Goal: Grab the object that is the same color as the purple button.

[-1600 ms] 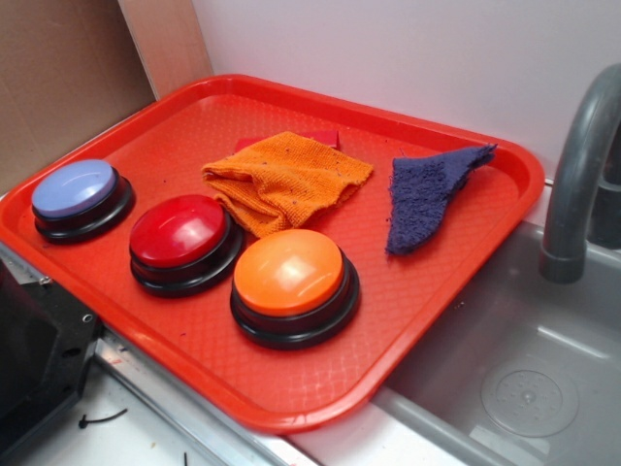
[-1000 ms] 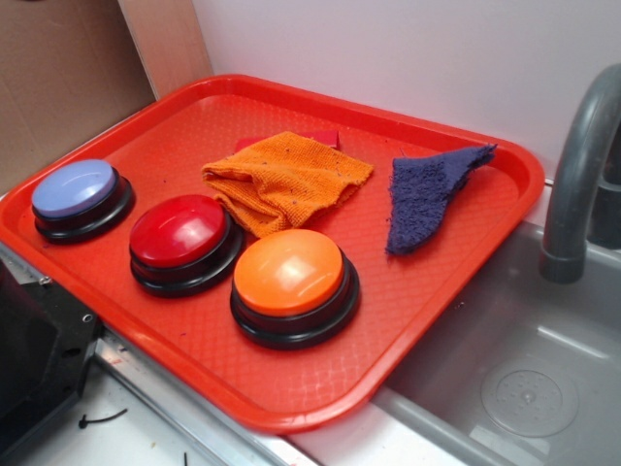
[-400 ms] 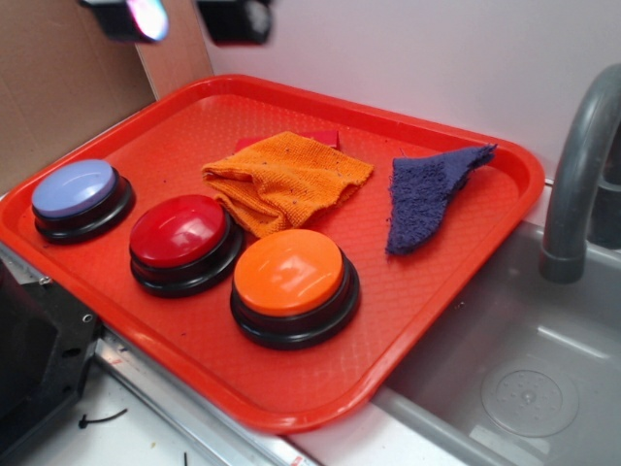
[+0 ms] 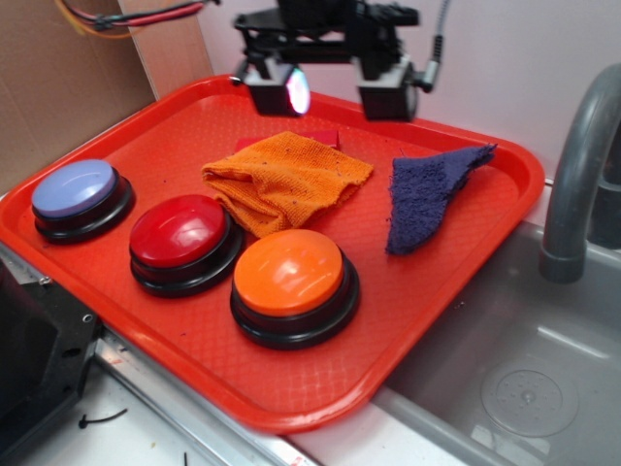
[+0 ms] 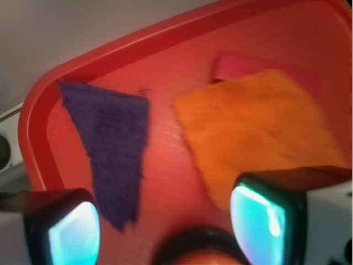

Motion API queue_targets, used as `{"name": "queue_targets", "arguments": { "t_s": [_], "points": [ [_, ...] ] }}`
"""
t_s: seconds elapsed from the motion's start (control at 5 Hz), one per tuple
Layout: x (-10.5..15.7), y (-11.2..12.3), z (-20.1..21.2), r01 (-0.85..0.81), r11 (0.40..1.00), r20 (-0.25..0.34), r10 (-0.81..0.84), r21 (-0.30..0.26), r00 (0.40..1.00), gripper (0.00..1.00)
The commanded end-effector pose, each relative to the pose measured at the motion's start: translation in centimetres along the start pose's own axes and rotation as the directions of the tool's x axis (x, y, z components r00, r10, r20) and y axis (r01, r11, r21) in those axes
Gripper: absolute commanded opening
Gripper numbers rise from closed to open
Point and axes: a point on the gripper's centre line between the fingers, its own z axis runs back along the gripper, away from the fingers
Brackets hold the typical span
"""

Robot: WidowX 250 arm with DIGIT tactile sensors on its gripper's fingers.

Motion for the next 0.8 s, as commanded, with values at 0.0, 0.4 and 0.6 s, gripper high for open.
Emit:
{"name": "queue_targets", "arguments": {
  "t_s": [0.0,0.4,0.6],
  "points": [
    [1.9,-2.8,-3.7,0.000,1.000,-0.017,0.000,-0.014,1.000,1.00],
    [1.3,-3.8,-6.3,0.053,0.998,-0.080,-0.055,-0.027,0.995,1.00],
    [0.7,-4.2,-6.9,0.090,0.995,-0.076,-0.093,-0.044,0.993,1.00]
  ]
}}
